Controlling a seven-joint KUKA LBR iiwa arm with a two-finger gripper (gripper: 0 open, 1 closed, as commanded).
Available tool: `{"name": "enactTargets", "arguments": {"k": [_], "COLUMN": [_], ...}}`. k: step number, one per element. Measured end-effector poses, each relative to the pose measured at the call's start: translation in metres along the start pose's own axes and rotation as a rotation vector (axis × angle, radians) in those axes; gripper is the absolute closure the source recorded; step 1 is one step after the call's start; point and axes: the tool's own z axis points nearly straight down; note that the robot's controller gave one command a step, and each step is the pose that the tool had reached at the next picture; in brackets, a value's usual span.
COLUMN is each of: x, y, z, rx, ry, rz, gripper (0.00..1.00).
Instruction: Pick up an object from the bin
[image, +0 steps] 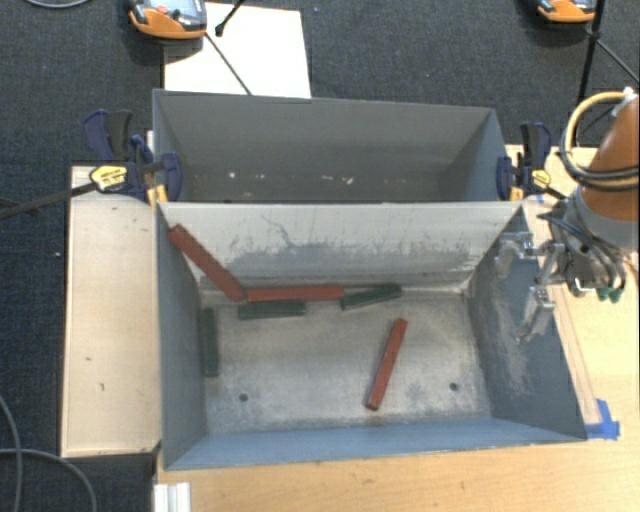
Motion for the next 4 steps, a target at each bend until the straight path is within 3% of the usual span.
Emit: {"name": "enactTargets", "arguments": {"k": [1, 2, 3, 4], "x": [-0.002, 0.013, 0.019, 0.039], "y": [0.000, -0.005, -0.006, 0.000], "z": [-0.005, 0.041, 0.072, 0.083], "rx": [0.002, 0.003, 0.001, 0.001], "ry": [-0.008, -0.012, -0.006, -0.006], "rz": [-0.003, -0.075, 0.043, 0.157], "gripper": [0.00, 0.00, 0.00, 0.00]}}
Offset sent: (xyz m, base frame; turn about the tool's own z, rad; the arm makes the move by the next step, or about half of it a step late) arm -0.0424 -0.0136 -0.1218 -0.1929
